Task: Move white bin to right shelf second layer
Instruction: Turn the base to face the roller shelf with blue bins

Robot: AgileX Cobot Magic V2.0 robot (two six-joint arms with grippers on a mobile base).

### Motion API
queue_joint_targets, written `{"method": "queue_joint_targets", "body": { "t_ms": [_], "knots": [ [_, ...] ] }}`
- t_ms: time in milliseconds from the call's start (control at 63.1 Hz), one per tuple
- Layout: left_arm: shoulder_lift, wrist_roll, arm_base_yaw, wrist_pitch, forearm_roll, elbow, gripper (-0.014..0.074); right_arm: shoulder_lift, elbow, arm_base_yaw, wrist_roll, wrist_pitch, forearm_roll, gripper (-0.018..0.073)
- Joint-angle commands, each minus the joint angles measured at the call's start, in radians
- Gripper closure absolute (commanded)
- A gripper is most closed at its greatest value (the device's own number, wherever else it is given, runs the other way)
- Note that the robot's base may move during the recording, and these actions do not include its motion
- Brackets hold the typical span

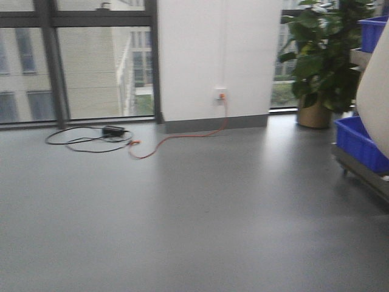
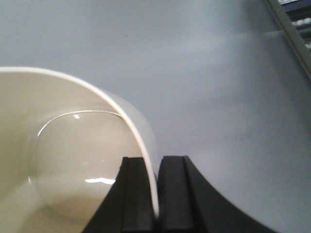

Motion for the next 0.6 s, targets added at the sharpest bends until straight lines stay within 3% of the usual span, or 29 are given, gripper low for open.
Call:
{"method": "queue_joint_targets", "body": {
  "t_ms": [0, 586],
  "knots": [
    [-0.016, -0.005, -0.005, -0.087, -0.001, 0.028, 0.0512, -0.002, -0.030, -0.006, -0.002, -0.084, -0.004, 0.0507],
    [-0.016, -0.005, -0.005, -0.087, -0.001, 0.028, 0.0512, -0.002, -0.030, -0.006, -0.003, -0.084, -0.004, 0.0507]
  ]
}}
